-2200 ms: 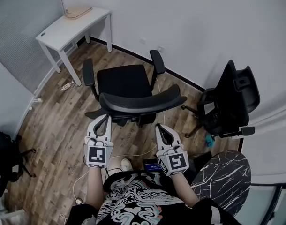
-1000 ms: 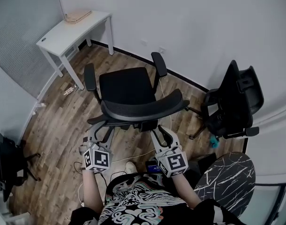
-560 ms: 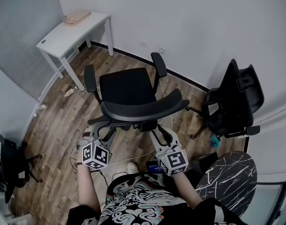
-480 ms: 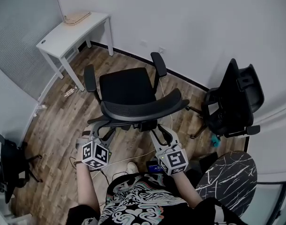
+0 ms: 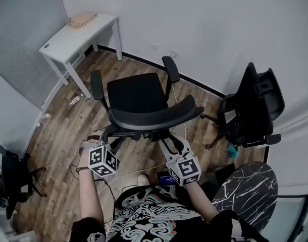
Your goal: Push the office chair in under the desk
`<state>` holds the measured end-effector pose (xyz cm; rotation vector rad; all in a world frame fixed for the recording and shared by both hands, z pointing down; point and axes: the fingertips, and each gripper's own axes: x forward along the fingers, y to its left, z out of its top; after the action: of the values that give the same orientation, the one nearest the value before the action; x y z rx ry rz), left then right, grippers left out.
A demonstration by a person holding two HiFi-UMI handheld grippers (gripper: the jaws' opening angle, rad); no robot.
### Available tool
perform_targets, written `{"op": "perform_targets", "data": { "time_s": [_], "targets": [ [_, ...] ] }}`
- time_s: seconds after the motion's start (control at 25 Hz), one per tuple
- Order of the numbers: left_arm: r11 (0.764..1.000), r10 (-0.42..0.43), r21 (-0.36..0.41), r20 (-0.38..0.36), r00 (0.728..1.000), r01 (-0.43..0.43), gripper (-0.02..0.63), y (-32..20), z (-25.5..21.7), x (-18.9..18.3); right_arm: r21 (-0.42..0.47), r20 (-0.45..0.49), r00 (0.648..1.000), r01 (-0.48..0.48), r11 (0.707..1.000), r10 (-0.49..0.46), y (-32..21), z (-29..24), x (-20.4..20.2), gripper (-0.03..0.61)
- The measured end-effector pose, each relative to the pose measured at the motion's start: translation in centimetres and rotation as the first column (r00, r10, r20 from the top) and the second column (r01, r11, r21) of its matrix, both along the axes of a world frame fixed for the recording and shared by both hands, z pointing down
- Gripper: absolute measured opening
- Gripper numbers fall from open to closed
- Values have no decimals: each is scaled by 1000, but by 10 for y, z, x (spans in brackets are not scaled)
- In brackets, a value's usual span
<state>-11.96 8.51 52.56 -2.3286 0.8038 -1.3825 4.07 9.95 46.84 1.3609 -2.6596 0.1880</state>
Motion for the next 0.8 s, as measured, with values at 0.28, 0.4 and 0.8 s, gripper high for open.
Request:
{"op": "perform_targets", "data": {
  "time_s": [0.28,0.4,0.8],
  "targets": [
    [999,36,-35,55,998,-34,183,-4,9,5,-2,-6,1000,8,1000,-8,-6,1,-3,115],
    [997,42,-66,54,998,-38,172,-5,11,8,-5,-11,1000,10,1000,-10,-10,2,-3,115],
    [993,76,-94,102,992,-67,166,-7,18,12,-7,-11,999,36,999,-36,-20,3,-10,115]
  ]
}}
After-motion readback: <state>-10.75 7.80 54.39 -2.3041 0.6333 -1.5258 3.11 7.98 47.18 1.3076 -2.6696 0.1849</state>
